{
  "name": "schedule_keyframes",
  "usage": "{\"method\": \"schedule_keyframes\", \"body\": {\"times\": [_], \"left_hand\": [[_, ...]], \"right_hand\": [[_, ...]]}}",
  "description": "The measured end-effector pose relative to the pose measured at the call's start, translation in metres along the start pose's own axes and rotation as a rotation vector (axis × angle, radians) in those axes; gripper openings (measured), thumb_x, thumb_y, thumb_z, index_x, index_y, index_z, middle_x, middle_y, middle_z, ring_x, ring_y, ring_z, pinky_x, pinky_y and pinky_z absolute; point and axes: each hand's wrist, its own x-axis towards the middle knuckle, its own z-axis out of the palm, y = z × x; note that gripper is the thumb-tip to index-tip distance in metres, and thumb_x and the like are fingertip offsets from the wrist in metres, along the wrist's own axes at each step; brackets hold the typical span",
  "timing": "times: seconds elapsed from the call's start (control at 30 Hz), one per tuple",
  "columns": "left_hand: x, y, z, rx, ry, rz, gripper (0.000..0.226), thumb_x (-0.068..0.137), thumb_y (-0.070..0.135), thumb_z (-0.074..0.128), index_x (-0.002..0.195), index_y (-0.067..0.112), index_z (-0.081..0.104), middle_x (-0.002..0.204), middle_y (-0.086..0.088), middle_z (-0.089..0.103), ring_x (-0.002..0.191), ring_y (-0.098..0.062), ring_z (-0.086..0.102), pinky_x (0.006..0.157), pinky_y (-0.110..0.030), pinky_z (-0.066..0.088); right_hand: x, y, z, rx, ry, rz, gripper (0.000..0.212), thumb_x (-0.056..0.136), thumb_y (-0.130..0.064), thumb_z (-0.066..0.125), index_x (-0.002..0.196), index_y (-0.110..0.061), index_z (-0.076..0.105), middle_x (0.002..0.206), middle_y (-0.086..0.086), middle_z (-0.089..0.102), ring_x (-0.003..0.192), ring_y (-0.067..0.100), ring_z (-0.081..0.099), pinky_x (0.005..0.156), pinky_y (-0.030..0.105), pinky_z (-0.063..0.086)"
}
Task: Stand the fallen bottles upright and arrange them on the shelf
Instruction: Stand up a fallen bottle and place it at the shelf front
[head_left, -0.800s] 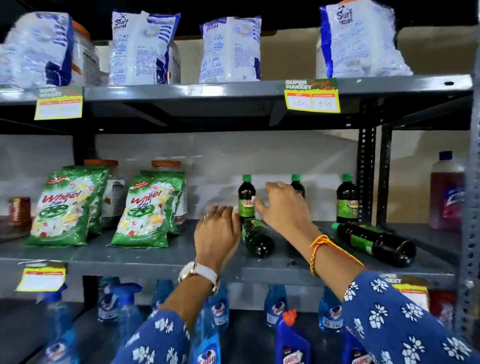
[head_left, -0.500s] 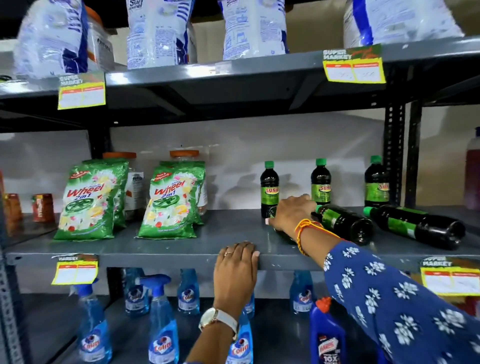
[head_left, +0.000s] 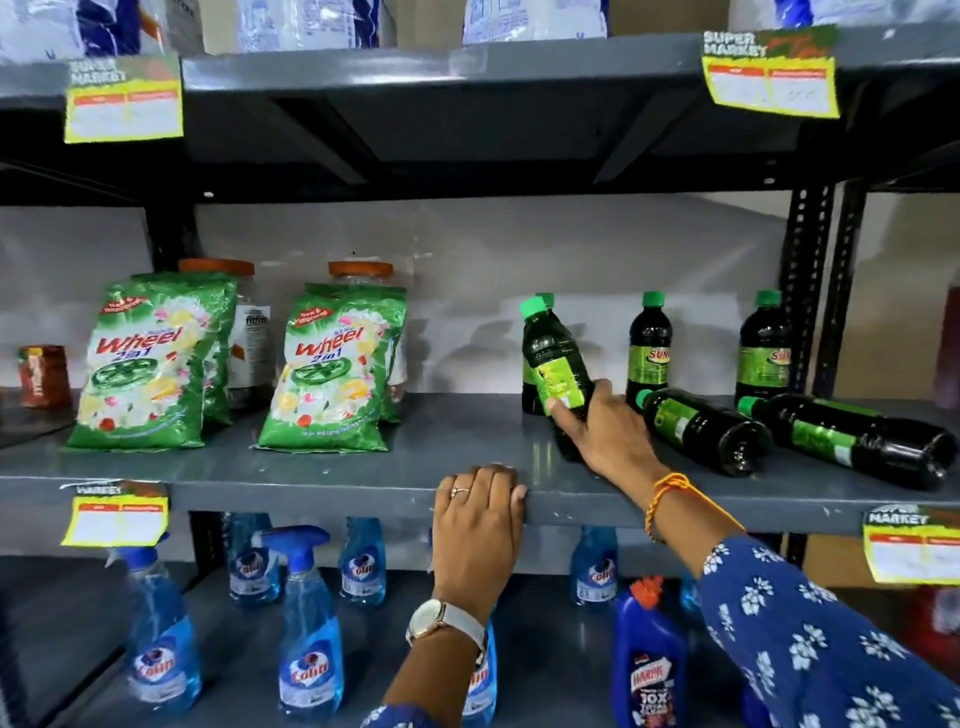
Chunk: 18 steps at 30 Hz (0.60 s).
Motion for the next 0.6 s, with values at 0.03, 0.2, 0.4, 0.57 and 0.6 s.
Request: {"method": "schedule_keyframes", "body": {"times": [0.03, 0.2, 0.4, 0.57, 0.6], "left_hand": [[0.000, 0.000, 0.001, 0.002, 0.007, -0.001, 0.031, 0.096, 0.029, 0.031, 0.093, 0.015, 0.059, 0.087, -0.003, 0.065, 0.075, -0.025, 0.058, 0.079, -0.035, 0.033], [0.000, 0.001, 0.001, 0.003, 0.006, -0.007, 0.031, 0.095, 0.028, 0.032, 0.094, 0.014, 0.060, 0.089, -0.004, 0.066, 0.076, -0.025, 0.058, 0.081, -0.035, 0.033], [-0.001, 0.001, 0.001, -0.012, 0.001, -0.012, 0.032, 0.096, 0.029, 0.032, 0.093, 0.014, 0.060, 0.090, -0.004, 0.066, 0.077, -0.025, 0.056, 0.081, -0.035, 0.034], [-0.001, 0.001, 0.001, 0.000, -0.018, -0.021, 0.031, 0.096, 0.028, 0.033, 0.095, 0.013, 0.061, 0.093, -0.004, 0.066, 0.078, -0.026, 0.057, 0.081, -0.036, 0.035], [-0.001, 0.001, 0.002, 0.003, -0.026, -0.025, 0.032, 0.096, 0.028, 0.033, 0.095, 0.013, 0.061, 0.094, -0.005, 0.067, 0.078, -0.026, 0.057, 0.082, -0.036, 0.035]], "right_hand": [[-0.001, 0.002, 0.001, 0.069, -0.022, -0.002, 0.049, 0.085, -0.056, 0.048, 0.093, -0.009, 0.035, 0.096, 0.022, 0.064, 0.087, 0.040, 0.061, 0.061, 0.033, 0.034], [0.001, 0.007, 0.004, 0.228, -0.167, 0.049, 0.055, 0.085, -0.050, 0.053, 0.109, -0.004, 0.035, 0.108, 0.020, 0.059, 0.097, 0.038, 0.058, 0.075, 0.042, 0.047], [0.003, 0.008, 0.007, 0.425, -0.164, 0.176, 0.086, 0.057, -0.073, 0.063, 0.112, -0.016, 0.031, 0.111, 0.003, 0.045, 0.096, 0.020, 0.050, 0.080, 0.033, 0.042], [0.006, 0.013, 0.012, 0.359, -0.158, 0.134, 0.075, 0.055, -0.043, 0.080, 0.107, -0.015, 0.033, 0.102, 0.001, 0.048, 0.096, 0.021, 0.052, 0.075, 0.033, 0.044], [0.007, 0.014, 0.013, 0.387, -0.177, 0.150, 0.068, 0.058, -0.037, 0.077, 0.105, -0.016, 0.033, 0.096, -0.001, 0.050, 0.096, 0.023, 0.054, 0.072, 0.032, 0.043]]}}
